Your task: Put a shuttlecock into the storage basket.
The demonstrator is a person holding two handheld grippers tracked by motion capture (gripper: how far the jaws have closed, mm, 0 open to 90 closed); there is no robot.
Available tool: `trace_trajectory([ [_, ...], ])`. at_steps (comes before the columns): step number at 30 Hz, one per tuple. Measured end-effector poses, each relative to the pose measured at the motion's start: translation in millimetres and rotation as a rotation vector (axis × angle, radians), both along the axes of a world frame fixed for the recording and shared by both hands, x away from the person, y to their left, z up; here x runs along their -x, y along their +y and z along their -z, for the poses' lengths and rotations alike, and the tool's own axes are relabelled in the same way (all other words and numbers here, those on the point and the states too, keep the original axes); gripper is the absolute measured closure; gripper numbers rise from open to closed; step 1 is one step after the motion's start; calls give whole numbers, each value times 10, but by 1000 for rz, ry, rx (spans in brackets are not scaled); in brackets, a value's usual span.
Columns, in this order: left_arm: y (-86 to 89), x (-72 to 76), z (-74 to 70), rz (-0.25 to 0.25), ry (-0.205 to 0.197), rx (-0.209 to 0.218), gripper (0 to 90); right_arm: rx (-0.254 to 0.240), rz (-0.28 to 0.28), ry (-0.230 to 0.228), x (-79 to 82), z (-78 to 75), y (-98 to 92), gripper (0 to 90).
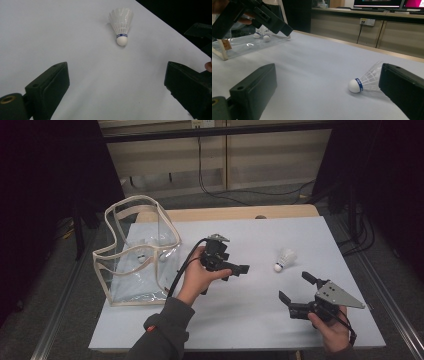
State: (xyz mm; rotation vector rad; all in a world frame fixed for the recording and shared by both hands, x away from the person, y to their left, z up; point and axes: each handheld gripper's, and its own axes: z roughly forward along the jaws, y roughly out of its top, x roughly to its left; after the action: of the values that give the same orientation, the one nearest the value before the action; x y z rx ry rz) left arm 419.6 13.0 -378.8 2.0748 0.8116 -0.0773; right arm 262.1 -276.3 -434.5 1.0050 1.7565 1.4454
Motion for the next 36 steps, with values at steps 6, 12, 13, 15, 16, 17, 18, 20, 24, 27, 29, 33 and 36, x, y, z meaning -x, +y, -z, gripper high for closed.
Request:
trace_trajectory([
  [6,-53,7,45,3,4,2,67,0,0,0,1,0,0,16],
  [12,-100,0,85,10,11,3,78,0,-2,-2,1,0,3,16],
  [13,-110,0,92,7,9,4,80,0,-2,-1,1,1,3,16],
  [15,-122,-1,100,5,7,5,84,1,-2,1,1,2,2,16],
  [16,-129,-3,105,7,5,-6,86,-1,-2,1,1,2,4,15],
  [17,-134,-3,111,6,5,-5,86,-1,-2,1,1,2,6,15],
  [18,-139,-6,119,9,4,-7,86,-1,-3,0,1,2,6,15],
  [20,-157,-7,132,5,2,-6,86,-1,-4,0,-1,3,7,16],
  [24,-193,-9,158,6,2,-6,90,0,-2,2,-1,5,5,16],
  [27,-224,-8,176,9,2,-6,92,0,-2,2,-2,6,5,16],
  [29,-245,-6,187,11,4,-6,92,1,-2,2,-3,7,4,16],
  [33,-285,-5,208,15,5,-10,99,1,-2,1,-1,2,2,16],
  [36,-316,-7,227,20,2,-10,101,1,-1,2,-1,4,1,16],
])
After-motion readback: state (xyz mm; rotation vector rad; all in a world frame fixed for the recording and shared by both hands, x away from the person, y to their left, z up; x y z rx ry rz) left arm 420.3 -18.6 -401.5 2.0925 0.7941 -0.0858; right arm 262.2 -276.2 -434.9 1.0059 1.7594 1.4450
